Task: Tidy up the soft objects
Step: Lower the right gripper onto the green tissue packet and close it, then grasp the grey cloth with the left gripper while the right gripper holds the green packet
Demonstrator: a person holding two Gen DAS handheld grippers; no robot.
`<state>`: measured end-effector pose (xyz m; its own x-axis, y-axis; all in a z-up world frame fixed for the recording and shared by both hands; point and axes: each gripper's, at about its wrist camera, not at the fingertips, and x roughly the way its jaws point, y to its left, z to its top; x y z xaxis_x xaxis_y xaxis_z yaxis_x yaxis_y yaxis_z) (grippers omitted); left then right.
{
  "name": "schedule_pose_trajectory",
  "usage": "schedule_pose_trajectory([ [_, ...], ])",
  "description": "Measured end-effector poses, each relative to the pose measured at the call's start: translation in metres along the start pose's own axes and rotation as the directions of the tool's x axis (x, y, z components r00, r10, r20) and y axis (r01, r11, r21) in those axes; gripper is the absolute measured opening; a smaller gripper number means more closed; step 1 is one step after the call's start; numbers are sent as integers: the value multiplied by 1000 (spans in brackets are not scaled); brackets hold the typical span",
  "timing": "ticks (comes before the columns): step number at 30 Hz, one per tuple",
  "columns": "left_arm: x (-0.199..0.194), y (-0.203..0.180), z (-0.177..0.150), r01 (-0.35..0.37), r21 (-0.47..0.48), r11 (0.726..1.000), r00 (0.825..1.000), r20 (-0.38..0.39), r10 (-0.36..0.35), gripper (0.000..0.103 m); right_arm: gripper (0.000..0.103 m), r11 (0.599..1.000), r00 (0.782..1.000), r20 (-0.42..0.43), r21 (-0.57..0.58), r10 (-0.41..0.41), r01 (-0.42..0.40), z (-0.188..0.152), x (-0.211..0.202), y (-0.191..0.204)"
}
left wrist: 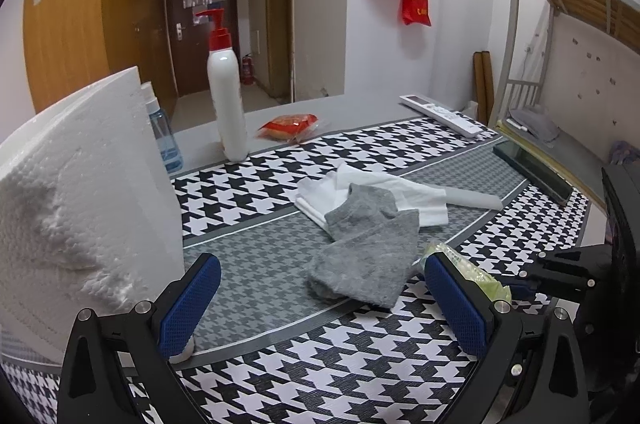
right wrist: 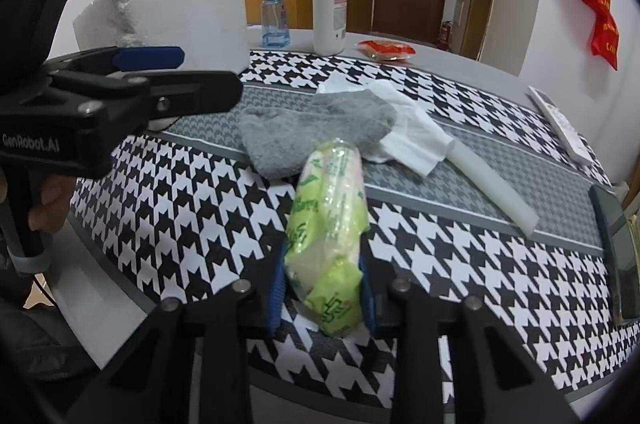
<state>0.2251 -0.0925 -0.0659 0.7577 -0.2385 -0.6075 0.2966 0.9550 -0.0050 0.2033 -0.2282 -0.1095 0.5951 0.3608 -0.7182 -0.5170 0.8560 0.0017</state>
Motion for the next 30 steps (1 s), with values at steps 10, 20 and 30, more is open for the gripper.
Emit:
schedule_pose_trajectory([
  [10,6,-11,5,11,35,999,1000,-12,-11,102,32,998,999,43,67,-6,3,-2,-18,-20],
  [20,20,-25,9,56,65,996,998,-45,-53,102,32,992,996,79,119,-41,32,-4,-33,-42],
  [30,43,-30,9,86,54,995,988,-130,-79,93,32,990,996,75,133,-57,47,-7,-36,-50],
])
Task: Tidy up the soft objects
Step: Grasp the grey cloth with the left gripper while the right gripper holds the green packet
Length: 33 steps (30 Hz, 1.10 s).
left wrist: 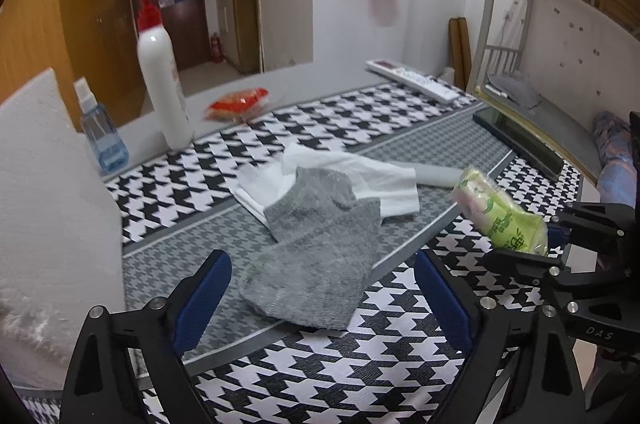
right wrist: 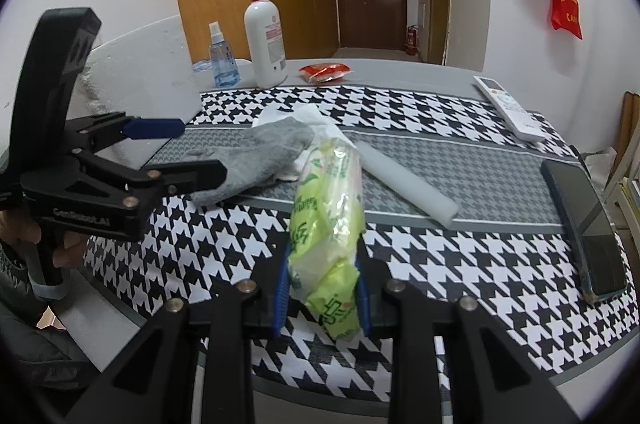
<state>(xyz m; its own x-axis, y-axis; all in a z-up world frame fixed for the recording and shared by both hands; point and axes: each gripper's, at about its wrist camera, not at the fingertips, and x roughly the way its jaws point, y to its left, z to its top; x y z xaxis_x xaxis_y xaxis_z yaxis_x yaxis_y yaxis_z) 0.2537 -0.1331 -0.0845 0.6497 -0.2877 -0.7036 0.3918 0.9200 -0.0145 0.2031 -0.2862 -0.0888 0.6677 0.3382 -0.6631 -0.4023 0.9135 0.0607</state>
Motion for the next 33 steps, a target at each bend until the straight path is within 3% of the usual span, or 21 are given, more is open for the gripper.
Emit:
schedule_pose_trajectory([
  [13,20,0,-5,-39,4,999,996,-81,39,70,32,1000,1000,-7,9,-8,8,1,0,0],
  [17,24,2,-7,-50,0,999,993,-110,50,47,32,1000,1000,-8,16,-9,9,0,1,-1],
  [23,25,-2,-6,-58,33,998,991,-117,62,21,32,1000,1000,-1,17,-8,8,0,-1,-1],
  [33,0,-5,0,-22,32,999,999,-42,24,19,32,1000,1000,29,16,-11,10,2,-10,0],
])
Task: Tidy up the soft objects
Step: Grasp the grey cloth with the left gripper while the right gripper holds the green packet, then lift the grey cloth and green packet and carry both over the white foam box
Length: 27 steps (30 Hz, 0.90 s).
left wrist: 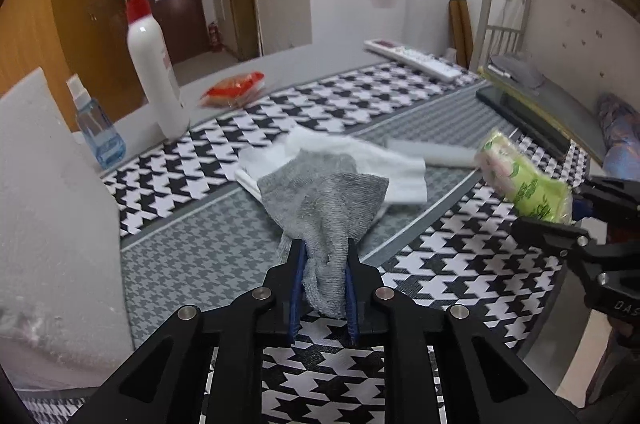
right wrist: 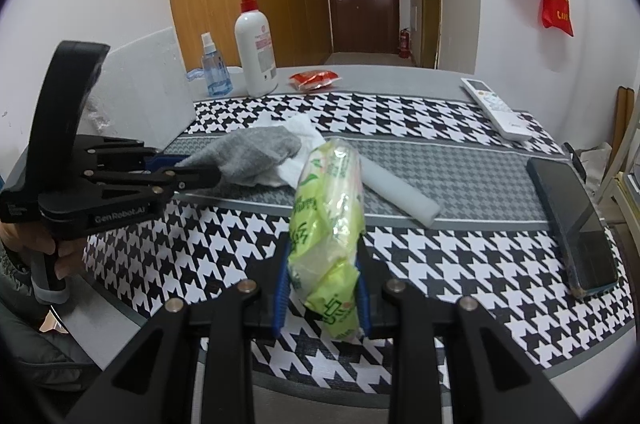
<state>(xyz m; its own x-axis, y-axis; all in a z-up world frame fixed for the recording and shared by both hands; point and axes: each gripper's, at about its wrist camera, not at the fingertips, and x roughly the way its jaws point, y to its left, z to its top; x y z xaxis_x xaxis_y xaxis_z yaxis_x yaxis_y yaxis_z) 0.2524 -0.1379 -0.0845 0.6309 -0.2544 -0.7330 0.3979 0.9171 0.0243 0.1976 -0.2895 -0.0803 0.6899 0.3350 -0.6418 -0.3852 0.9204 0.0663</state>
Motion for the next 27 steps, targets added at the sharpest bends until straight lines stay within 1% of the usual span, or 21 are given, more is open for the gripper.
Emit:
schedule_pose_trajectory([
  [9,-33,2,12,-11,-3,1000,996,88,12,19,32,1000,999,36,-15,-1,1,6,-11,4],
  [17,-55,0,13,-12,-11,1000,990,143,13,19,32,999,998,63,-38,5,-3,11,-19,11],
  [27,-71,6,9,-15,-46,999,983,180,24,19,32,998,995,100,-54,11,-6,17,-28,23],
])
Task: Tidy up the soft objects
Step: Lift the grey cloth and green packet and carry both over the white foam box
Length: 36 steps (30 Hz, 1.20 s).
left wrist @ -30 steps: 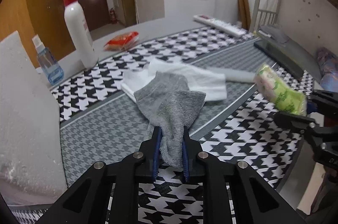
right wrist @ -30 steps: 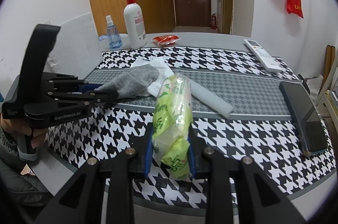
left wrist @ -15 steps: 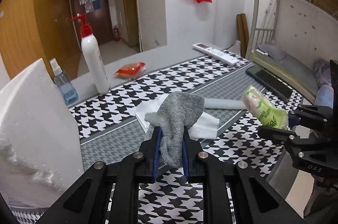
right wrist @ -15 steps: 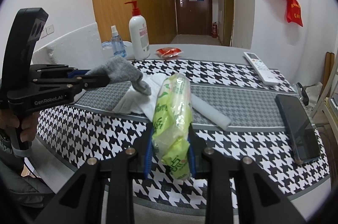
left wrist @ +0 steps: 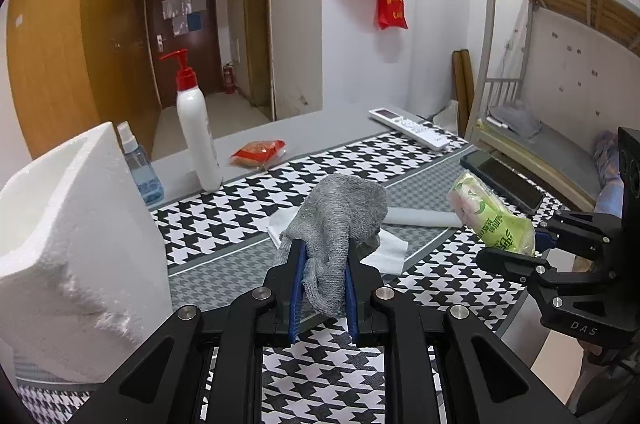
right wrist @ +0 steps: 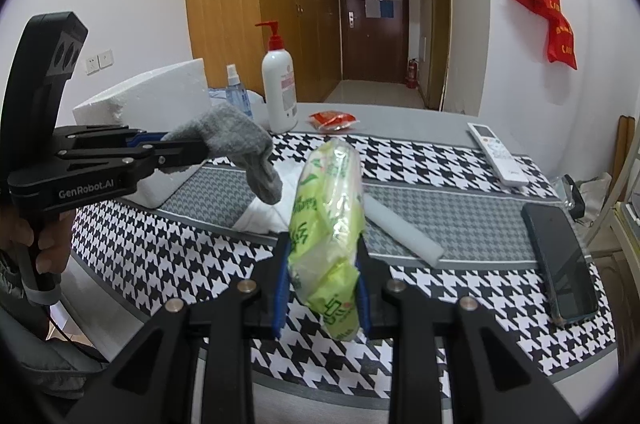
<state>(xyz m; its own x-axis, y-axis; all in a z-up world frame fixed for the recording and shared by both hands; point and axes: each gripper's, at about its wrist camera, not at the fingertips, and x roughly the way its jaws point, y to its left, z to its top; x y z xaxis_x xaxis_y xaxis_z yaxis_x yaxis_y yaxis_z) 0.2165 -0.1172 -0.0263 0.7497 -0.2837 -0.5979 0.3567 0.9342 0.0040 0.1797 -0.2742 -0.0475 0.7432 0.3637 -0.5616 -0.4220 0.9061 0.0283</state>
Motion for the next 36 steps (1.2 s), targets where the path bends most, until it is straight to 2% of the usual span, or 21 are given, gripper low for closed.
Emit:
schedule_pose_trajectory([
  [19,-29,10,-1,-52,-40,998,997,54,54,19,32,1000,998,62,-14,4,-3,22,-10,16],
  [30,-48,16,9,-93,-42,995,987,124,97,19,32,1000,995,96,-17,4,-3,39,-16,19],
  [36,-51,24,14,-113,-60,992,984,135,120,19,32,999,992,127,-37,12,-8,49,-20,26],
])
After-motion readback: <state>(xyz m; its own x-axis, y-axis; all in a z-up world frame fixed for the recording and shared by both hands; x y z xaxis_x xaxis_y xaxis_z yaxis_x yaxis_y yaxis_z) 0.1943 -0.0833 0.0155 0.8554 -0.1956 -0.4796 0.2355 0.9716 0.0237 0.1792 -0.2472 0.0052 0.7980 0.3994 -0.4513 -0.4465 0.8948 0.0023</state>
